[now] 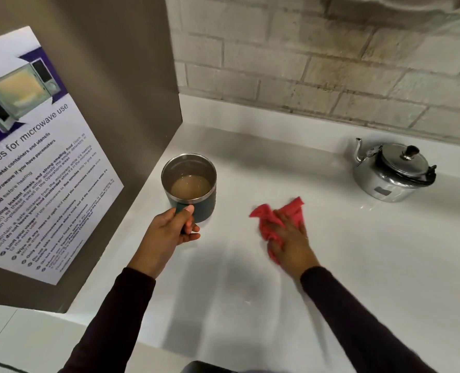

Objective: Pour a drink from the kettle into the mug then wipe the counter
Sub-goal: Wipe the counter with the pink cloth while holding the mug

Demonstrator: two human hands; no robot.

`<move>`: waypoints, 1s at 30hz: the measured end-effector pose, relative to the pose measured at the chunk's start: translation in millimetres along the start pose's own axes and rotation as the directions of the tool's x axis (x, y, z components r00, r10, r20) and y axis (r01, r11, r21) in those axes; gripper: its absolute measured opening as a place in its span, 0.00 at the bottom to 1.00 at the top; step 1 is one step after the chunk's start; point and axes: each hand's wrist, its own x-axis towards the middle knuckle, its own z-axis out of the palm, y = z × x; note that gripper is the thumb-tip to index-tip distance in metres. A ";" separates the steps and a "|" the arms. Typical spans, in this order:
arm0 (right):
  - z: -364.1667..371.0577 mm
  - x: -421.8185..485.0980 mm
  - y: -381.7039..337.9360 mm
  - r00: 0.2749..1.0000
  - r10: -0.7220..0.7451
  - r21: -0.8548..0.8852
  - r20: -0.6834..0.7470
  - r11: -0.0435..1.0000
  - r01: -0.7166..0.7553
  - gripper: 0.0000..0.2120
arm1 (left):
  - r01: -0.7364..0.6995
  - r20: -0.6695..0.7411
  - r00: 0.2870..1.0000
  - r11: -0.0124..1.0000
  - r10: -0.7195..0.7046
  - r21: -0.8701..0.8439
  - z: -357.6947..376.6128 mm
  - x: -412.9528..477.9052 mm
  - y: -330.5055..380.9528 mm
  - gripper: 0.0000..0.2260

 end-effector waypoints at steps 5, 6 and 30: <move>-0.1 82.8 6.0 0.957 0.275 -0.179 0.089 0.950 -0.256 0.24 | 0.002 0.007 1.000 1.000 -0.002 -0.013 2.8 0.9 -0.6 0.19; 4.7 96.1 -2.2 0.951 0.283 -0.199 0.122 0.946 -0.256 0.24 | 0.007 0.012 1.000 1.000 -0.006 -0.019 4.3 1.0 -0.4 0.19; 5.7 -48.5 -5.4 0.988 0.099 0.022 -0.121 0.995 -0.097 0.22 | 0.070 0.144 0.987 0.997 -0.072 0.018 38.4 21.2 -21.8 0.18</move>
